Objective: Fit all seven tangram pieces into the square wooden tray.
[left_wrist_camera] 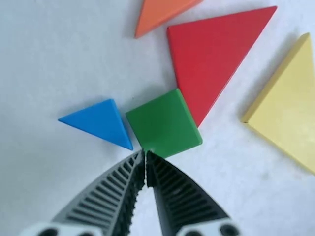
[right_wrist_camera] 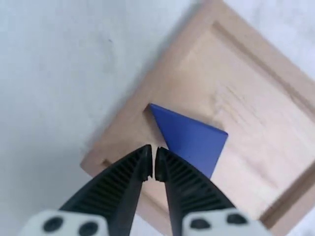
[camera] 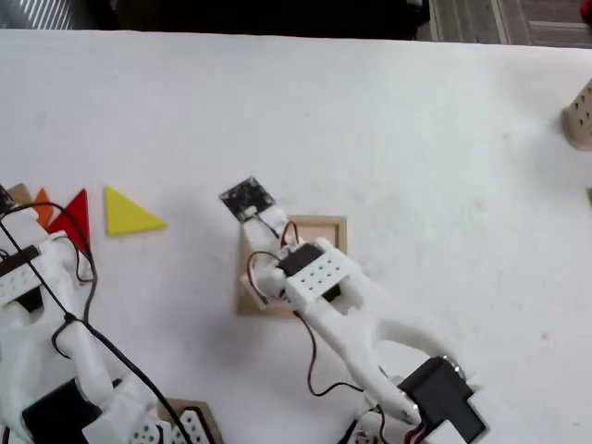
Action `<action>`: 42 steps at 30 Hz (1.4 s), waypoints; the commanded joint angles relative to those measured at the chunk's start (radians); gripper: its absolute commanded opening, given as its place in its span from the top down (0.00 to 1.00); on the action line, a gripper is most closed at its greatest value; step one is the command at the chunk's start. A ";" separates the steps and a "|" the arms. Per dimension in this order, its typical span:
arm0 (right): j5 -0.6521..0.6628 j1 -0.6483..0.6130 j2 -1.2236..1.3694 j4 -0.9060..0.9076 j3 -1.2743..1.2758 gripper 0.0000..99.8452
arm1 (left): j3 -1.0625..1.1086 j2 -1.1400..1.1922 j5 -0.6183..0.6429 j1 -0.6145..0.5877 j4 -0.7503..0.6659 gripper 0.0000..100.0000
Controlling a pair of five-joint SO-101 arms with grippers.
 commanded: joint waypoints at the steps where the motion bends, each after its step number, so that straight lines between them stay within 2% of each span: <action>1: -0.029 -0.010 -0.005 -0.047 -0.035 0.98 | -0.006 -0.042 -0.002 0.016 -0.017 0.98; 12: 0.002 0.074 0.077 -0.042 -0.037 0.98 | -0.006 -0.042 -0.002 0.016 -0.017 0.98; 22: 0.003 0.165 0.113 0.079 -0.150 0.98 | -0.006 -0.042 -0.002 0.016 -0.015 0.98; 28: -0.003 0.081 -0.039 0.104 -0.071 0.98 | -0.006 -0.042 -0.002 0.016 -0.015 0.98; 33: -0.003 0.027 -0.094 0.024 0.026 0.98 | -0.006 -0.042 -0.002 0.016 -0.015 0.98; 37: -0.003 0.045 -0.058 0.022 0.021 0.98 | -0.006 -0.042 -0.002 0.016 -0.015 0.98; 42: -0.003 0.134 0.033 0.056 -0.058 0.98 | -0.006 -0.042 -0.002 0.016 -0.015 0.98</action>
